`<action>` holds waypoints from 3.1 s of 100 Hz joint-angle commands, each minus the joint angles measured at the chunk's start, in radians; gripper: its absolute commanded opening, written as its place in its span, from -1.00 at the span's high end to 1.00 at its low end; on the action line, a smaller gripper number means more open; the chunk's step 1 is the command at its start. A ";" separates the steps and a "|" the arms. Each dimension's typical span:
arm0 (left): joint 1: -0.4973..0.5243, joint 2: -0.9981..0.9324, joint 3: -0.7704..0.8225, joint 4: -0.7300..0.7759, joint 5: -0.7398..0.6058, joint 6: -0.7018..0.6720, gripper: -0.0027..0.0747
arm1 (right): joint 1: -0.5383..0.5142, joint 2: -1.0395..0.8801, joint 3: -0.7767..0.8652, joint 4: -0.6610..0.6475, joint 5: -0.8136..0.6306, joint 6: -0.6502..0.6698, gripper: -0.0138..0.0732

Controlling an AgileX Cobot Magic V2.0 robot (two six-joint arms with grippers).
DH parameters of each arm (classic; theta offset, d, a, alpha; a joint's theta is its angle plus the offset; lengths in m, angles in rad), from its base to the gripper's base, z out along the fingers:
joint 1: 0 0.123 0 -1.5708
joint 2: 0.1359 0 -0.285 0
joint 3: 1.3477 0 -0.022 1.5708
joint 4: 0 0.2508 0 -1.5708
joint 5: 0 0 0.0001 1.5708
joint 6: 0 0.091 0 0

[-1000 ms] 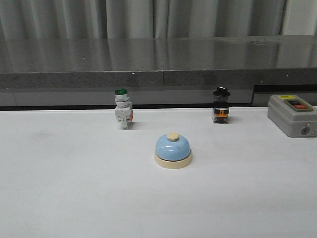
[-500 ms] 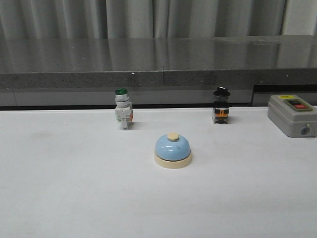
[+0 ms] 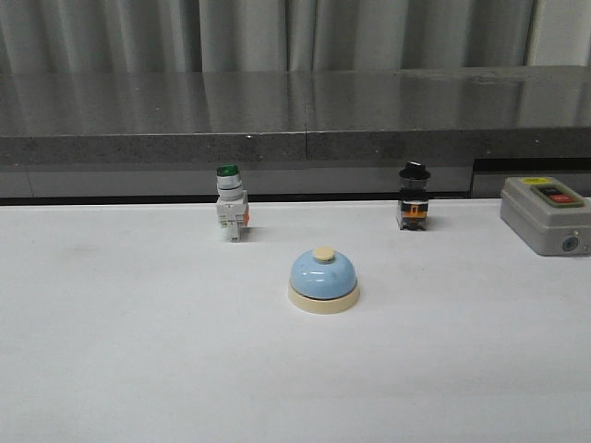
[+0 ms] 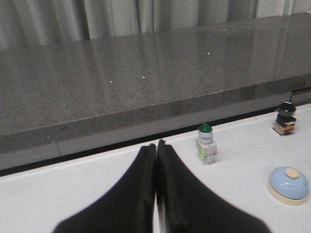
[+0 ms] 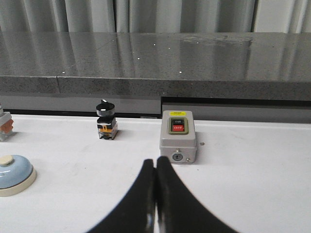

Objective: Place and press bell with both arms

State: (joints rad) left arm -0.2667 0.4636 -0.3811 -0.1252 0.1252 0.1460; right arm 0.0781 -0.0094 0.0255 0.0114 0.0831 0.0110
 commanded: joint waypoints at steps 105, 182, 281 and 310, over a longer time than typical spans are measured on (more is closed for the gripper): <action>0.210 -0.497 0.424 0.048 -0.207 -0.069 0.98 | 0.001 -0.019 -0.013 -0.011 -0.083 -0.001 0.82; 0.203 -0.497 0.424 0.048 -0.207 -0.069 0.98 | 0.001 -0.019 -0.013 -0.011 -0.083 -0.001 0.82; 0.203 -0.497 0.424 0.048 -0.207 -0.069 0.98 | 0.003 0.478 -0.647 0.017 0.415 0.030 0.82; 0.203 -0.497 0.424 0.048 -0.207 -0.069 0.98 | 0.003 0.724 -0.826 0.104 0.491 0.030 0.82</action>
State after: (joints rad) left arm -0.0585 -0.0043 0.0008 -0.0791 0.0000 0.0869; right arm 0.0816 0.6629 -0.7537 0.0693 0.6370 0.0400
